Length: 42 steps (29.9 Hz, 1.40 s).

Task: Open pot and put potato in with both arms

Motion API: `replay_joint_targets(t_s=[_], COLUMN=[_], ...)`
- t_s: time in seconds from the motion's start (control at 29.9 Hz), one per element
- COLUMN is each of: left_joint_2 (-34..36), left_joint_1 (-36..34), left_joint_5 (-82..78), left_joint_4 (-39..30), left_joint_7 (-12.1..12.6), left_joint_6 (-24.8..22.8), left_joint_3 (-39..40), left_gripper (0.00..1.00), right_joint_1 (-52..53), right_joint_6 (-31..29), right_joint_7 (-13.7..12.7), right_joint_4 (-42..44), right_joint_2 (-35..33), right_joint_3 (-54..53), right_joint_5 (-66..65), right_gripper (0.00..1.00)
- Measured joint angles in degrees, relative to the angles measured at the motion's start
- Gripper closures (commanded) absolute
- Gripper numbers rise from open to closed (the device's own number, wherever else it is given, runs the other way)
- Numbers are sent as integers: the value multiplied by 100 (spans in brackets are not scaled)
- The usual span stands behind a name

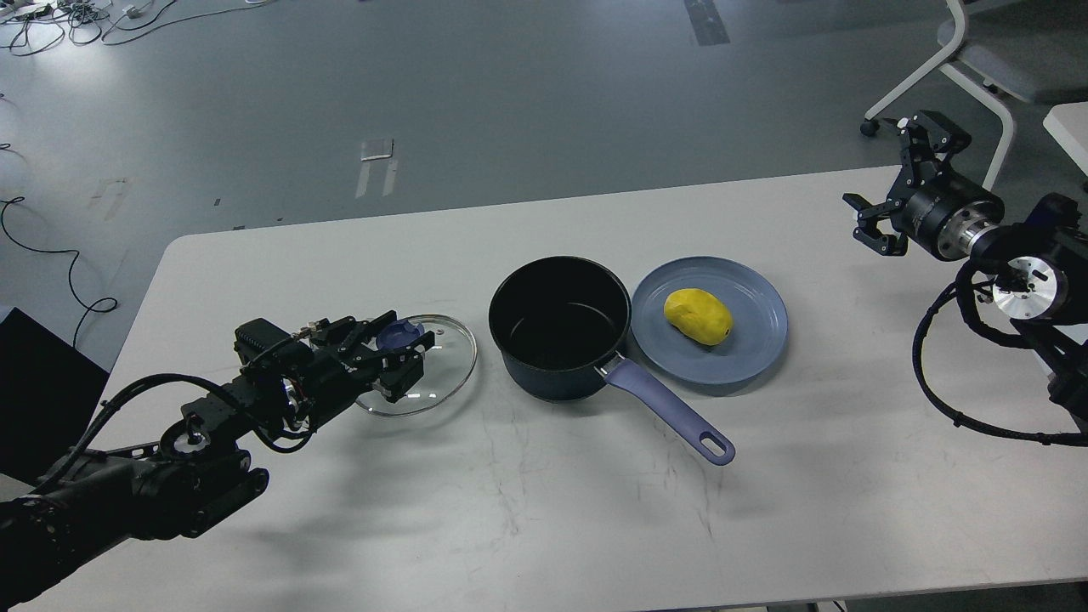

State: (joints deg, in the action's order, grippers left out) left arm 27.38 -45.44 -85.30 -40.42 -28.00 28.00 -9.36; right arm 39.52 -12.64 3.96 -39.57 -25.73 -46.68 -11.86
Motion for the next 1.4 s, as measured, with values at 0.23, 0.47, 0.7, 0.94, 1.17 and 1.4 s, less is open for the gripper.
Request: replay_joint_targets(t_s=[0.23, 0.47, 0.7, 0.94, 1.17, 1.4], left_joint_2=[-12, -54, 47, 160, 59, -25], left_joint_1=[77, 112, 21, -804, -1454, -1595], left_joint_5=[146, 477, 1073, 2556, 4231, 5186], left_joint_4=[-2, -5, -136, -430, -450, -449], left_joint_7=[0, 0, 0, 1, 1, 179], left_joint_6=[0, 0, 0, 1, 3, -849], left_joint_3=[37, 38, 108, 191, 689, 1687], left_gripper=[9, 3, 3, 2, 2, 2], right_joint_1=[60, 247, 396, 1153, 1509, 1442], right_joint_6=[-3, 6, 7, 92, 817, 2432], right_joint_7=[0, 0, 3, 633, 1514, 2266], right_joint_4=[-7, -7, -78, -517, -792, -300], right_joint_2=[0, -1, -13, -261, -350, -311], right_joint_3=[91, 380, 587, 2076, 3636, 5456], right_joint_5=[-5, -10, -203, -2236, -5118, -6581], right_gripper=[0, 0, 0, 0, 0, 0])
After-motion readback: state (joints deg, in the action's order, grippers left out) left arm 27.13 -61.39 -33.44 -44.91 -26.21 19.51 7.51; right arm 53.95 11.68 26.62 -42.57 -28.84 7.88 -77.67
